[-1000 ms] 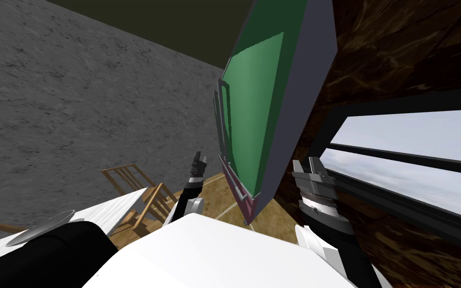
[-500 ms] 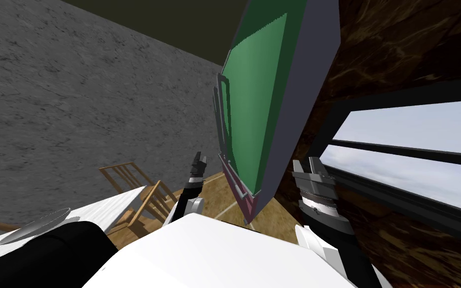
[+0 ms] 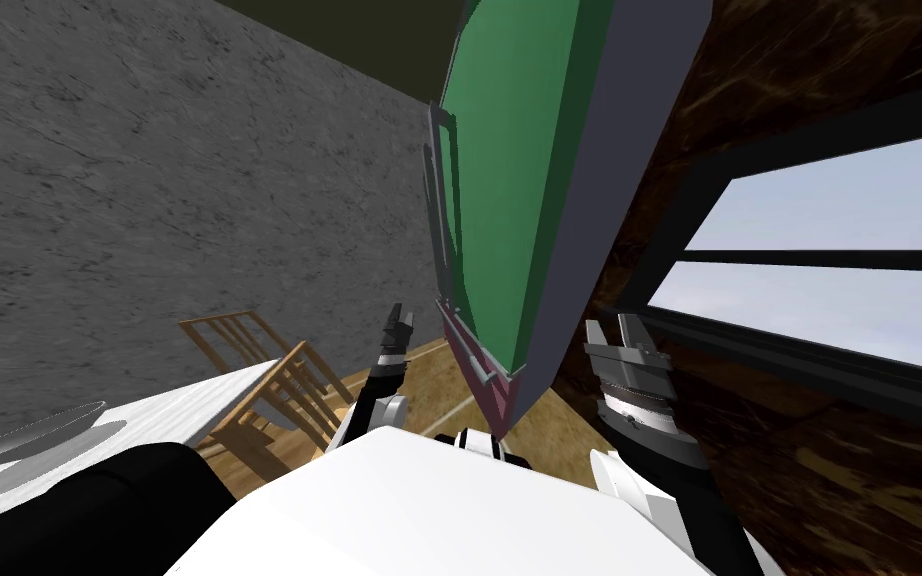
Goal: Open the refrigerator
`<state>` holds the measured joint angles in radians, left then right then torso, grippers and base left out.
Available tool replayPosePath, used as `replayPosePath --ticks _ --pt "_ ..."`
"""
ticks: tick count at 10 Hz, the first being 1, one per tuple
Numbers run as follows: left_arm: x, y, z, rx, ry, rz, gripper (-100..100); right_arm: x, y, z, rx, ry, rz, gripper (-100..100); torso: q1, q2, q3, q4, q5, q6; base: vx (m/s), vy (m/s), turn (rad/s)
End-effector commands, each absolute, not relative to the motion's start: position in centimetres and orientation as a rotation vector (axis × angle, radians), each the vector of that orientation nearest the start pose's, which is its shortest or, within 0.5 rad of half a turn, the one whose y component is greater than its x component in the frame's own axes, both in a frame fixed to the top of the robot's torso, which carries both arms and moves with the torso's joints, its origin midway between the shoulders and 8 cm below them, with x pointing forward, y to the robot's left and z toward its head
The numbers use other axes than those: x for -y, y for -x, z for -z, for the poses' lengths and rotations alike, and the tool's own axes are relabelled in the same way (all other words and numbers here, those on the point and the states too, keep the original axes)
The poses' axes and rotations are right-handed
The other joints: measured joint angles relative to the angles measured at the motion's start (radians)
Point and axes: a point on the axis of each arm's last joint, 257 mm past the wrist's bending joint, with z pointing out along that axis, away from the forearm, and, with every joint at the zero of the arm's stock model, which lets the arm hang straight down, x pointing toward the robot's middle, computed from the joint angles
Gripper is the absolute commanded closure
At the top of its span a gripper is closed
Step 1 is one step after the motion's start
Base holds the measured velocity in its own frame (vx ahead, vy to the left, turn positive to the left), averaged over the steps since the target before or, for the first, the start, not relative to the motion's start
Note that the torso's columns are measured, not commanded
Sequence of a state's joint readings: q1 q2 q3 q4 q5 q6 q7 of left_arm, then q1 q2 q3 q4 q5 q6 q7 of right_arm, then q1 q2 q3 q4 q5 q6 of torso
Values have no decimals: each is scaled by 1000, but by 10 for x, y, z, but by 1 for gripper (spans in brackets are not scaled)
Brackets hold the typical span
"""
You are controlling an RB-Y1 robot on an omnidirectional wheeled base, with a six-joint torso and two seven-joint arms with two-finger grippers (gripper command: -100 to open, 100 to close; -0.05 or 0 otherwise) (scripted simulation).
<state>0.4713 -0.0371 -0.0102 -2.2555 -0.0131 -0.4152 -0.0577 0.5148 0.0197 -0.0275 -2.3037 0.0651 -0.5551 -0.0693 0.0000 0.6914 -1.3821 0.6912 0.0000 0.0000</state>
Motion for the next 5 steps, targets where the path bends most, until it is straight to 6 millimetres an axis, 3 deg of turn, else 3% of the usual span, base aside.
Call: replayPosePath --ticks 1,5 --pt "-271 -370 2 -731 677 1241 -100 280 -328 -40 -575 -598 -1308 0 0 34 -69 33 0 0 -4 -15 -2" --pt "-264 -385 29 -837 640 1234 -100 280 -328 -40 -575 -599 -1308 0 -1 47 -94 47 0 0 -8 -30 -4"
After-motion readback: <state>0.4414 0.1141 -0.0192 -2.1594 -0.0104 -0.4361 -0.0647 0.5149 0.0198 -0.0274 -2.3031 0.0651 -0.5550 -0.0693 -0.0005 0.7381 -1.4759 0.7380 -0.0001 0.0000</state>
